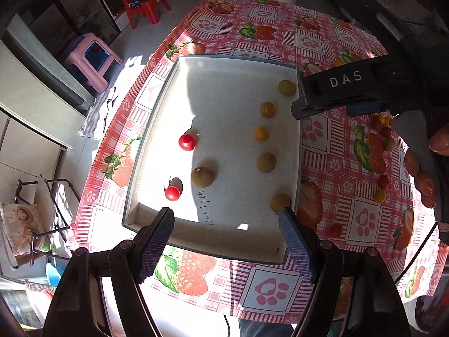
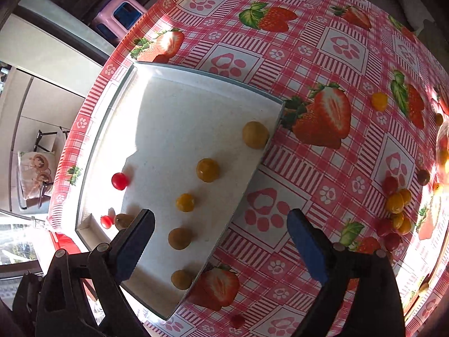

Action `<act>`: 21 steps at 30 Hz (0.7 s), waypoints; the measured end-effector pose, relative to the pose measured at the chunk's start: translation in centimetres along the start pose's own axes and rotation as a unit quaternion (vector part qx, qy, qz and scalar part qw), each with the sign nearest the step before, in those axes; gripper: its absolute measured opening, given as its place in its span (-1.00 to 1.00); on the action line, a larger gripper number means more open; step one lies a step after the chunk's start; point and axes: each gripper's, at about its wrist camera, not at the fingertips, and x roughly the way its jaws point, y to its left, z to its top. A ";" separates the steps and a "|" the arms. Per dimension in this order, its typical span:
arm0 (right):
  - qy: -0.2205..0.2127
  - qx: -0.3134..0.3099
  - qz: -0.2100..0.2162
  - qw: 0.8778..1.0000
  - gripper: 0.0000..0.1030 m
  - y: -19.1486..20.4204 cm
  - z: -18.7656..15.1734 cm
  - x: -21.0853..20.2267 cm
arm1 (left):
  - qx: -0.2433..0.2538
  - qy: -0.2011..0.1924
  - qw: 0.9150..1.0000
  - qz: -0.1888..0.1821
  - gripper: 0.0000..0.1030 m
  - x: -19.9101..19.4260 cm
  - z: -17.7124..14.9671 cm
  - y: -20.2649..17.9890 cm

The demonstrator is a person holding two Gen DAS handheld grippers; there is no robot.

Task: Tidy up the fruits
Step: 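Move both tools from the tray back over the loose tomatoes and fruits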

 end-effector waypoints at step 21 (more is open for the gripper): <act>-0.027 0.231 -0.029 0.972 0.87 -24.3 -14.9 -6.8 | 0.121 0.026 0.990 -0.065 0.51 3.3 5.4 -13.0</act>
